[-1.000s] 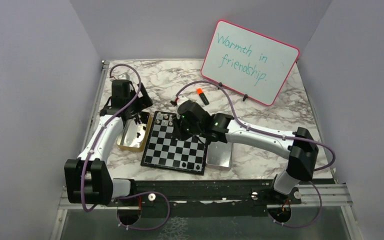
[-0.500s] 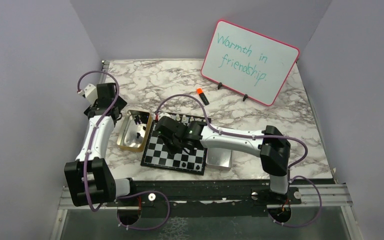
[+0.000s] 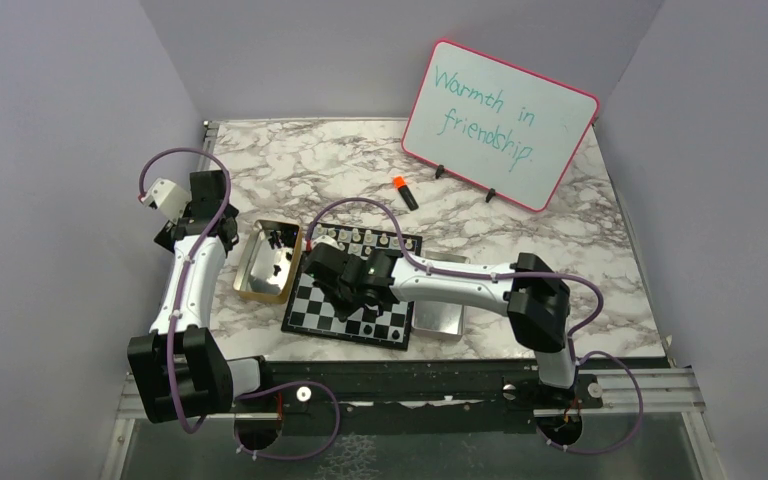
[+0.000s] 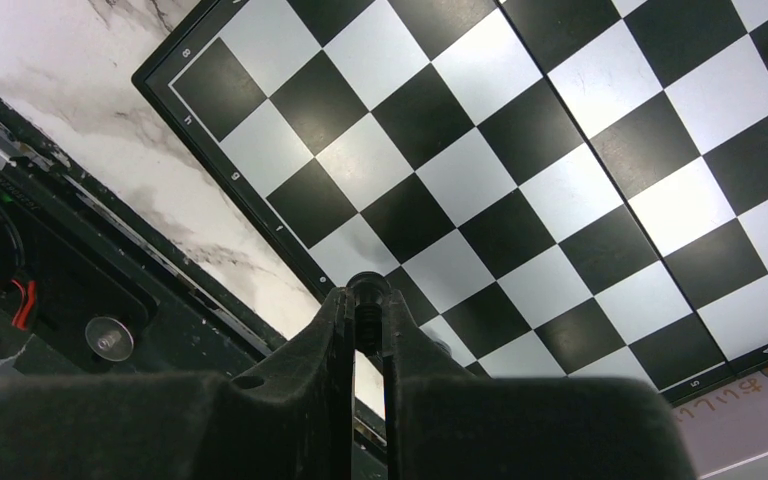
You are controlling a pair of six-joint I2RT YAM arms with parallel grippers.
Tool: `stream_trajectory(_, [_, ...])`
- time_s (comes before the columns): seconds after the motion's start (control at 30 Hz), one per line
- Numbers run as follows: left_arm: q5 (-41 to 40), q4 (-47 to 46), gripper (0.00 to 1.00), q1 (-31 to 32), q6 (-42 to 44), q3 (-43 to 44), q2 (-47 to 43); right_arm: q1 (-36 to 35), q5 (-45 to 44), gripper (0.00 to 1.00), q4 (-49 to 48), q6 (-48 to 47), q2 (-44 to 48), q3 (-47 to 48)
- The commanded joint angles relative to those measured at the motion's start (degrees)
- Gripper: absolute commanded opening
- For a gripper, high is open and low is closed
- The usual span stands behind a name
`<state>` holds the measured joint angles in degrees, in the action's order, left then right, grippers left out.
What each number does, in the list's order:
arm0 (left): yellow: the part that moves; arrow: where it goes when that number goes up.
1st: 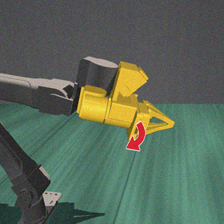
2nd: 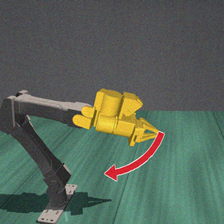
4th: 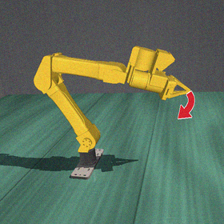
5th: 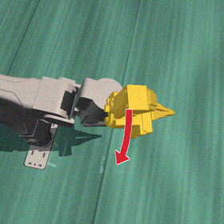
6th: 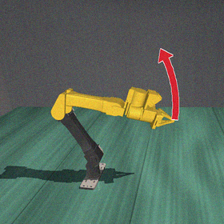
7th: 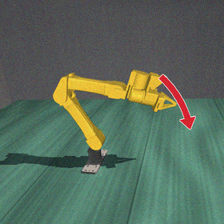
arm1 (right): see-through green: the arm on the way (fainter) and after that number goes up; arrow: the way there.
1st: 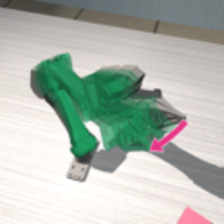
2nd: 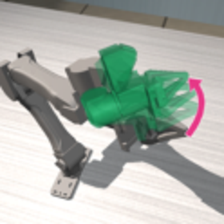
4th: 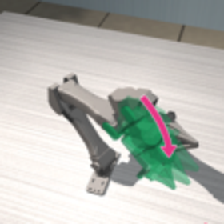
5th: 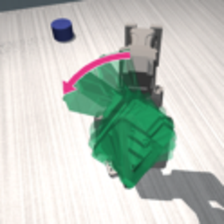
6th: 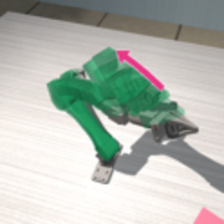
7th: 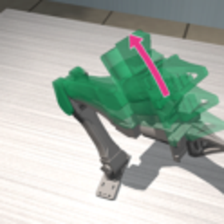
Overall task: Set up the chess pieces on the board
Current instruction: Place the chess piece on the chessboard.
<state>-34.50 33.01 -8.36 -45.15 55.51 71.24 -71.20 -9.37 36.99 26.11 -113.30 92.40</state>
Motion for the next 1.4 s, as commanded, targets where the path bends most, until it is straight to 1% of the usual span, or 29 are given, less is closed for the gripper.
stream_trajectory(0.0, [-3.0, 1.2, 0.99, -0.7, -1.1, 1.4, -0.5, -0.5, -0.6, 0.09, 0.4, 1.3, -1.1, 1.1])
stream_trajectory(0.2, [-3.4, 1.5, 0.99, -0.8, -1.2, 1.7, -0.2, -1.0, 0.8, 0.10, -0.2, 1.7, -3.2, 2.0])
stream_trajectory(0.4, [-3.6, 1.6, 0.99, -0.8, -1.2, 1.7, -0.2, -1.2, 0.4, 0.10, 0.2, 1.8, -4.8, 2.9])
stream_trajectory(0.87, [-3.1, 1.7, 0.99, -0.8, -1.0, 1.8, 0.1, -1.8, 0.1, 0.10, 0.3, 2.1, -5.5, 3.8])
stream_trajectory(1.03, [-3.0, 1.8, 0.99, -0.8, -1.0, 1.8, 0.2, -1.9, 0.1, 0.13, 0.5, 2.2, -6.0, 4.2])
stream_trajectory(1.37, [-3.1, 1.7, 0.99, -0.8, -1.0, 1.8, 0.1, -2.0, -0.5, 0.14, 0.9, 2.1, -6.3, 4.1])
